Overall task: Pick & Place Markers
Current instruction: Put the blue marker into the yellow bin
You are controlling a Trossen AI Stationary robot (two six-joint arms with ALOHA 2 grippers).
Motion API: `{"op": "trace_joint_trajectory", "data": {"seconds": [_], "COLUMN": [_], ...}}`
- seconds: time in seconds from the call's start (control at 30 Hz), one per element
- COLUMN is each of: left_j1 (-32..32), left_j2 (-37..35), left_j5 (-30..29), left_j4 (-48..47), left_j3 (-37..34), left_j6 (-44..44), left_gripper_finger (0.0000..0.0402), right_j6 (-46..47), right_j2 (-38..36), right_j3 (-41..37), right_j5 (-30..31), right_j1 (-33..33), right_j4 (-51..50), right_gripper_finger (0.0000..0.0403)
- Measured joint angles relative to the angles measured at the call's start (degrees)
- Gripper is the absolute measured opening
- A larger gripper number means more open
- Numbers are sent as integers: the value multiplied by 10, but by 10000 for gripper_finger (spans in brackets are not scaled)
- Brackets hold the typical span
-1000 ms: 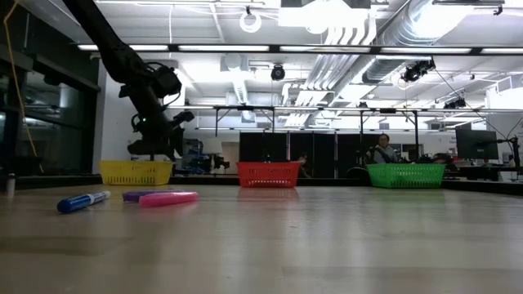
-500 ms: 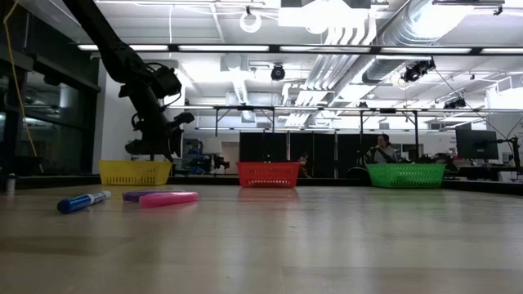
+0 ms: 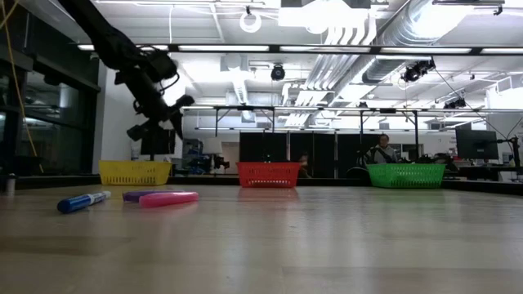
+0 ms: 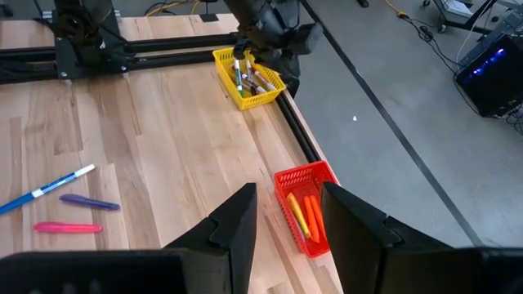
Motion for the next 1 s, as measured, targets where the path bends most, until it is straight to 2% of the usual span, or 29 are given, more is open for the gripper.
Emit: {"op": "trace_joint_trajectory", "data": {"seconds": [0.13,0.27,0.43,0.67,1.0], "left_j1": [-5,-20,-48,-124,-291], "left_j2": [-32,-75,-141,-226,-286], "left_j5": [45,63,66,28,-30], "left_j4": [2,-15,-100,-242,-405], "left_j3": [0,0,0,0,0], "left_j6": [60,135,181,174,53], "left_gripper_finger": [105,105,105,105,105], "right_j6": [-1,-4,-4,-4,-4], "right_j2": [0,0,0,0,0], "right_j3": [0,0,0,0,0], "right_j5": [-10,-22,-22,-24,-69], "right_j1": [0,0,0,0,0], "right_j4": [-2,-7,-16,-16,-16], "right_gripper_finger": [126,126,126,126,126]}}
